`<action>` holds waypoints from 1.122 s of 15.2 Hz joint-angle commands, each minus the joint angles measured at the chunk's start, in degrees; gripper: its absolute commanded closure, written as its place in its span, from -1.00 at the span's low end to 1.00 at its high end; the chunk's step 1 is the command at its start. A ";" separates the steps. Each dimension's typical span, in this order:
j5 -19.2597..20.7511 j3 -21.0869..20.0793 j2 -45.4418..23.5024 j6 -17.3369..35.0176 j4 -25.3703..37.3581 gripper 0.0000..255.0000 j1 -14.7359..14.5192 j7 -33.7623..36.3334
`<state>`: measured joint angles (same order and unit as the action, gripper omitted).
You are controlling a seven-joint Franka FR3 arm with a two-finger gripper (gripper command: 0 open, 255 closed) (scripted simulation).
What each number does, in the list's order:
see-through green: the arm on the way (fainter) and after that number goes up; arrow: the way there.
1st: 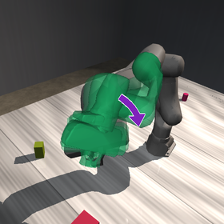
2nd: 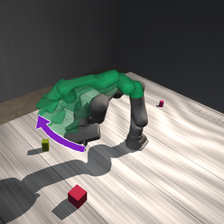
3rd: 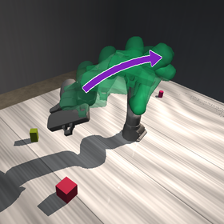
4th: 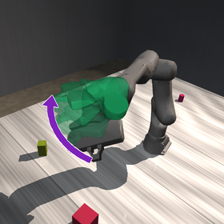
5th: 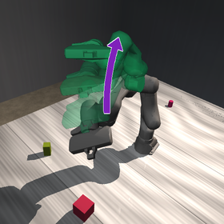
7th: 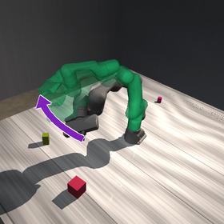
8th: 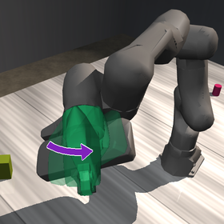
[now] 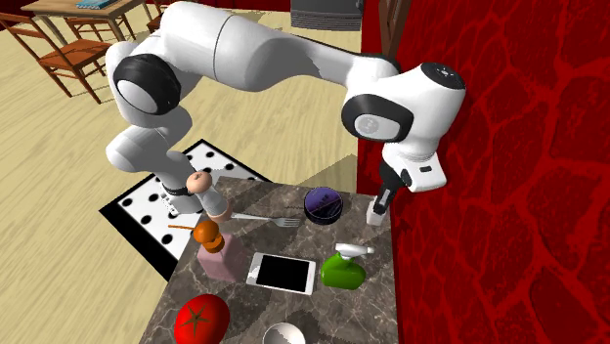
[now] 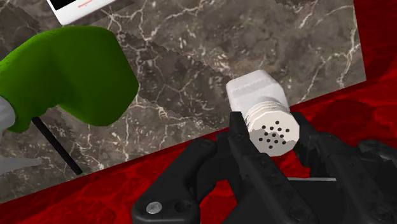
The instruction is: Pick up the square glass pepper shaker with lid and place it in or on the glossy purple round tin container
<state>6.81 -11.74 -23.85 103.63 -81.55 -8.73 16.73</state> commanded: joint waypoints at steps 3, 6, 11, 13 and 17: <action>-0.08 -0.03 0.04 -3.22 3.17 1.00 -0.10 -0.25; -0.94 -0.48 5.28 -1.57 -3.67 1.00 0.22 0.23; -3.34 -1.44 17.20 0.76 -17.70 1.00 0.44 1.08; -4.39 -1.76 21.70 1.09 -22.42 1.00 0.31 1.34; -6.29 -2.26 29.29 1.71 -30.43 1.00 -0.23 1.80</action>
<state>0.88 -13.82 4.10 104.86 -110.16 -8.76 18.22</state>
